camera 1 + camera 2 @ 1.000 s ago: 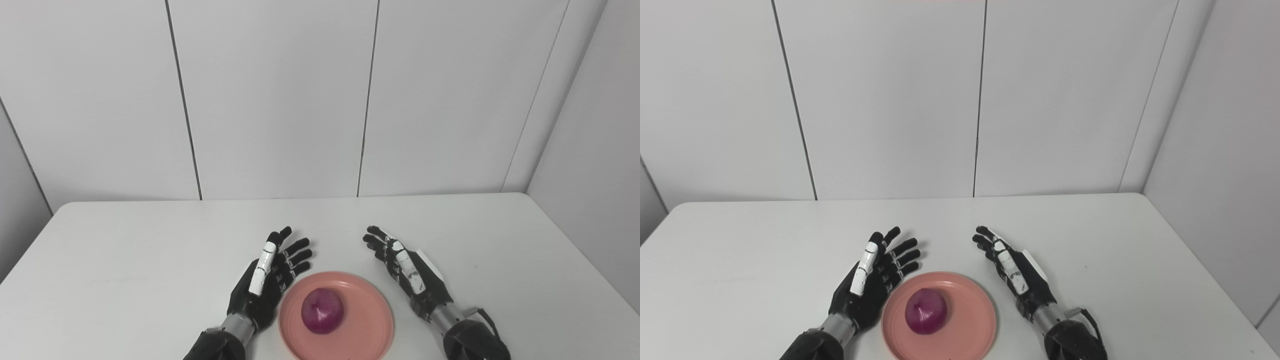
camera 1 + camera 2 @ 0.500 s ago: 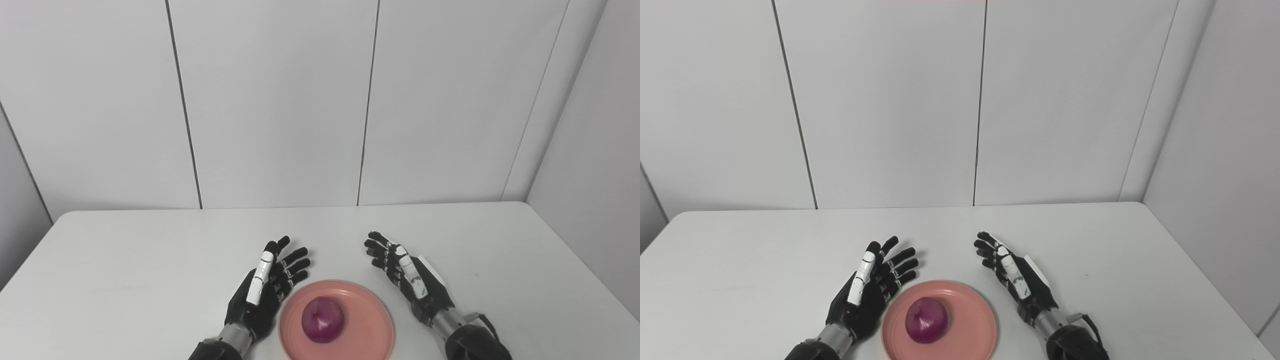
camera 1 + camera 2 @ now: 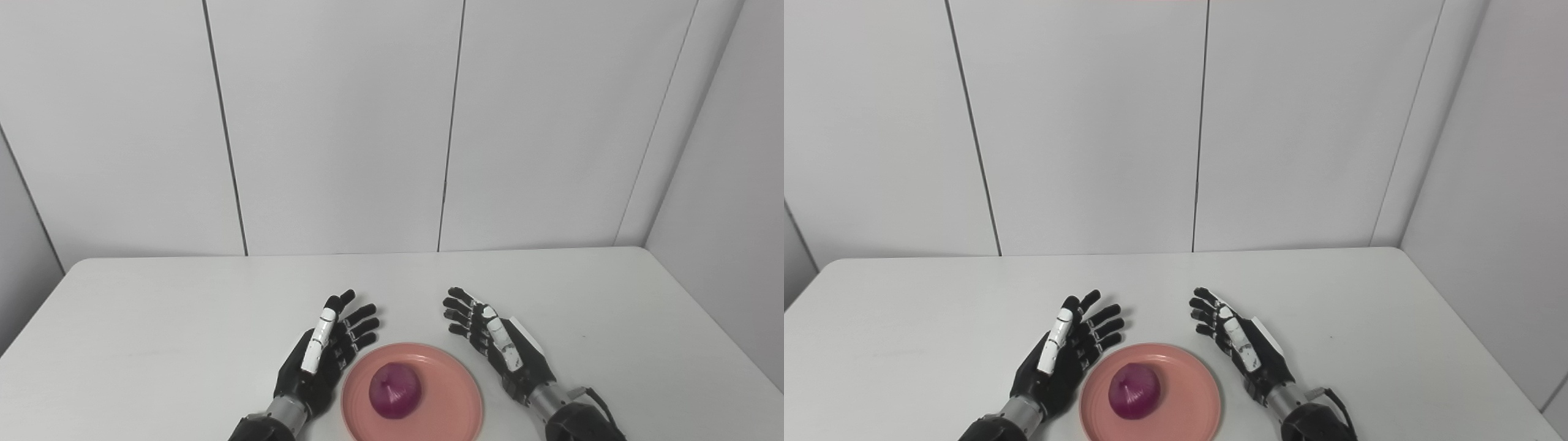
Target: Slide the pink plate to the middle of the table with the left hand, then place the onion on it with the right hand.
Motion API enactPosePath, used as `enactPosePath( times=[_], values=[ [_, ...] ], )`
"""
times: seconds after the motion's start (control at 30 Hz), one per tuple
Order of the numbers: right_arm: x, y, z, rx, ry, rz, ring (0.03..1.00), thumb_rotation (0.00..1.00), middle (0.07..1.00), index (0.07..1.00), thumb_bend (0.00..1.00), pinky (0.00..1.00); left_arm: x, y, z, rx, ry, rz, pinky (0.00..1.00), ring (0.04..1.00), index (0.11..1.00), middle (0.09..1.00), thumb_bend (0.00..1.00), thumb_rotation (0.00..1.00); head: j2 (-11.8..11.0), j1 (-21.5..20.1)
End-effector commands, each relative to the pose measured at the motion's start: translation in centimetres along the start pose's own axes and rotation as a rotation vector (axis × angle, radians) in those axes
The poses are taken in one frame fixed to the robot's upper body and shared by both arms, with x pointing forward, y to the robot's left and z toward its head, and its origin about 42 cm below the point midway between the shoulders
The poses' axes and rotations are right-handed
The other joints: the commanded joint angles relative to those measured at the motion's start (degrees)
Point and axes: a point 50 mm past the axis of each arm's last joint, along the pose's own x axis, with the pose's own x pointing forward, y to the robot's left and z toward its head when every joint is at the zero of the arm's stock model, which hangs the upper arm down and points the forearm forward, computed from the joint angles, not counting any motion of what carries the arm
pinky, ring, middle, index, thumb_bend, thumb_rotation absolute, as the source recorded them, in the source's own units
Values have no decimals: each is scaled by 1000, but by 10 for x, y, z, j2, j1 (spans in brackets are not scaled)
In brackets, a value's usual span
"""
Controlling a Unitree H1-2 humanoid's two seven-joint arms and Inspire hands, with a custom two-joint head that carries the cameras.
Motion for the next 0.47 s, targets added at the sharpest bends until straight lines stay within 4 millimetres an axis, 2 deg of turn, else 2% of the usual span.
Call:
enactPosePath(
  times=[0.0, 0.43],
  values=[
    [-17, 9, -24, 48, 63, -21, 911, 1000, 903, 913, 1000, 906, -9, 13, -14, -10, 85, 64, 861, 844, 948, 839, 669, 805, 3, 0],
    [-19, 12, -24, 47, 66, -29, 904, 1000, 894, 896, 1000, 912, -10, 14, -8, -10, 82, 60, 872, 843, 949, 831, 684, 807, 24, -6]
  ],
)
